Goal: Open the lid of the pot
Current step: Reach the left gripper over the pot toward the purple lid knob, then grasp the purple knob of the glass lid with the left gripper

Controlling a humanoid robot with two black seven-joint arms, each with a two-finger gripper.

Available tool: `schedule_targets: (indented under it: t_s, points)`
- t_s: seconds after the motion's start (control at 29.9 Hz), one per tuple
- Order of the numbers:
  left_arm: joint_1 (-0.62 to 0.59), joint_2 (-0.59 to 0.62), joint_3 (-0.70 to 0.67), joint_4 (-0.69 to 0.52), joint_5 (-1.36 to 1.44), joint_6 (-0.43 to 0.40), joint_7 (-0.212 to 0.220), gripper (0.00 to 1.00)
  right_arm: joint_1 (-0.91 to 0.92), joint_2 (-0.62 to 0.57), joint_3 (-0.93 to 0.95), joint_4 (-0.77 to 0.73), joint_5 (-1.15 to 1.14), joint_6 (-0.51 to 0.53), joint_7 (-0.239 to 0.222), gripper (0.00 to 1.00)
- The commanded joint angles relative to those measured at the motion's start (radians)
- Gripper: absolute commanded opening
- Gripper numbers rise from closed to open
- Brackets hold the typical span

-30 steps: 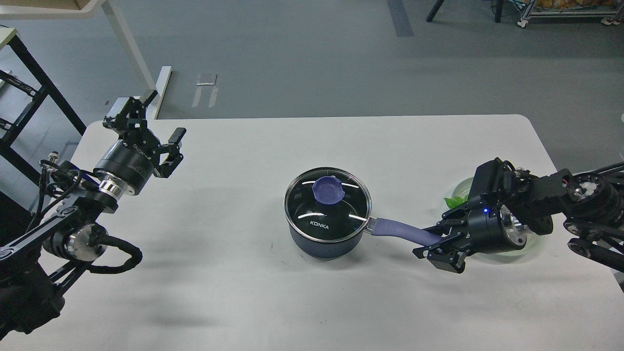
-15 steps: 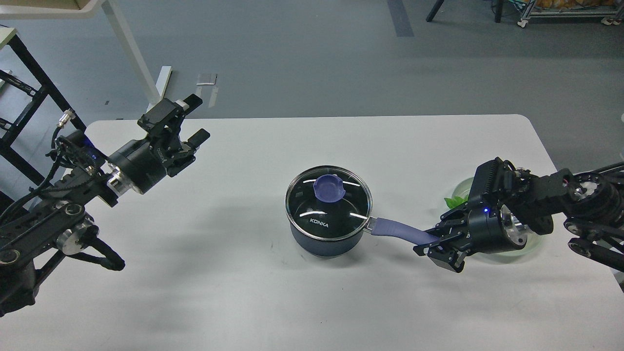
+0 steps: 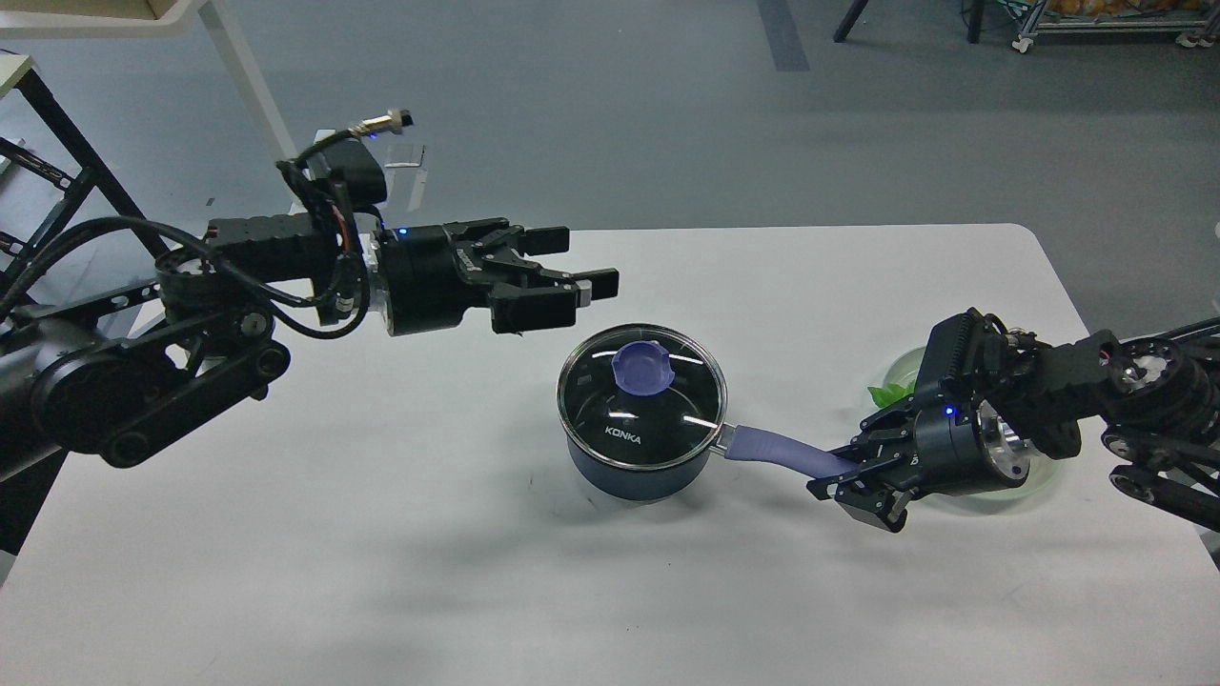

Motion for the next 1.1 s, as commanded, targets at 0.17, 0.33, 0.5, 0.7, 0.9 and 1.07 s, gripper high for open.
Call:
schedule_targets:
  t_s: [0.17, 0.33, 0.5, 0.7, 0.9, 1.07]
  points:
    - [-0.123, -0.15, 0.24, 0.179, 0.131, 0.142, 0.001, 0.99, 0.0, -0.007, 0.0, 0.0, 0.0, 0.0, 0.0, 0.32]
    - [-0.114, -0.187, 0.247, 0.209, 0.151, 0.14, 0.001, 0.99, 0.0, -0.007, 0.0, 0.0, 0.0, 0.0, 0.0, 0.32]
    - [-0.1, -0.19, 0.247, 0.209, 0.149, 0.137, 0.001, 0.99, 0.0, -0.006, 0.001, 0.0, 0.0, 0.0, 0.0, 0.32]
    - [-0.098, -0.19, 0.257, 0.206, 0.137, 0.126, 0.001, 0.99, 0.0, -0.006, 0.0, 0.0, 0.0, 0.0, 0.0, 0.33]
    - [-0.095, -0.221, 0.293, 0.224, 0.136, 0.125, 0.001, 0.99, -0.002, -0.007, 0.0, 0.0, 0.0, 0.0, 0.0, 0.33]
    - [-0.084, -0.23, 0.293, 0.247, 0.136, 0.126, 0.001, 0.99, -0.003, -0.007, 0.001, 0.0, 0.0, 0.0, 0.0, 0.33]
